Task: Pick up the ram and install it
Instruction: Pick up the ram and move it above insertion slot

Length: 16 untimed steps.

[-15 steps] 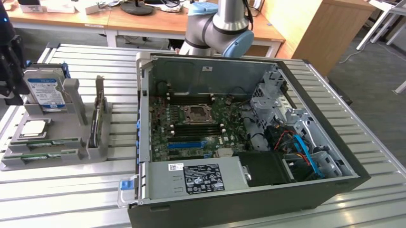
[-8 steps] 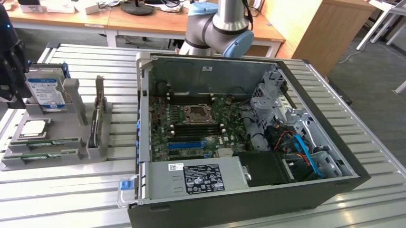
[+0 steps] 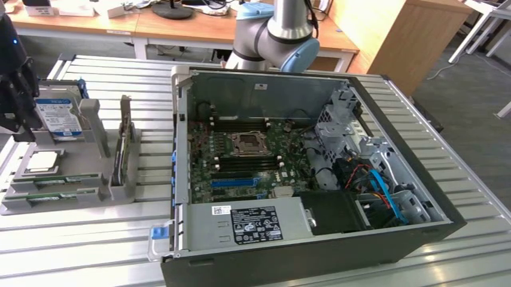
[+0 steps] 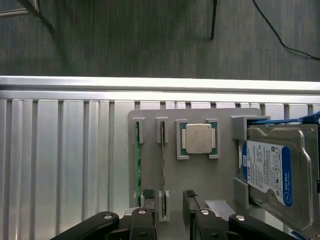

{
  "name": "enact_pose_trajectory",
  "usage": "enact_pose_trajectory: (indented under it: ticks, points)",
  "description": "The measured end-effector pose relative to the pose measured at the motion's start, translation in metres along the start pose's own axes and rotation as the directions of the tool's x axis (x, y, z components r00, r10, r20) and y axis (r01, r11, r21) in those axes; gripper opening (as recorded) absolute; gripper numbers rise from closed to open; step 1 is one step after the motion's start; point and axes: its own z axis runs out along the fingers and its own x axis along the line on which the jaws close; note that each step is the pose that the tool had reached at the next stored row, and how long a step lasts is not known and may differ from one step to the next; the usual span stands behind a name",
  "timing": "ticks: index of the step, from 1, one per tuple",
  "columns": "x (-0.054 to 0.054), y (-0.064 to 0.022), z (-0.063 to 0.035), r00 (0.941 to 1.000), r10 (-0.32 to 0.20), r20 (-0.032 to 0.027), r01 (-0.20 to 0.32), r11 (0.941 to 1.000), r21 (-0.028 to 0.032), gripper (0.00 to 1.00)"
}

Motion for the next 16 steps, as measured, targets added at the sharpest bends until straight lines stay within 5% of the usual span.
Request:
enact_pose_trajectory:
  ticks: [8,12,16]
  points:
    - [0.000,-0.0004,0.0101,1.0000,0.000,0.0000,0.000,1.0000,0.0000,0.36]
    - [0.001,-0.0010,0.0290,1.0000,-0.001,0.0000,0.001,1.0000,0.0000,0.36]
    - [0.001,-0.0013,0.0352,1.0000,-0.001,0.0000,0.001,1.0000,0.0000,0.36]
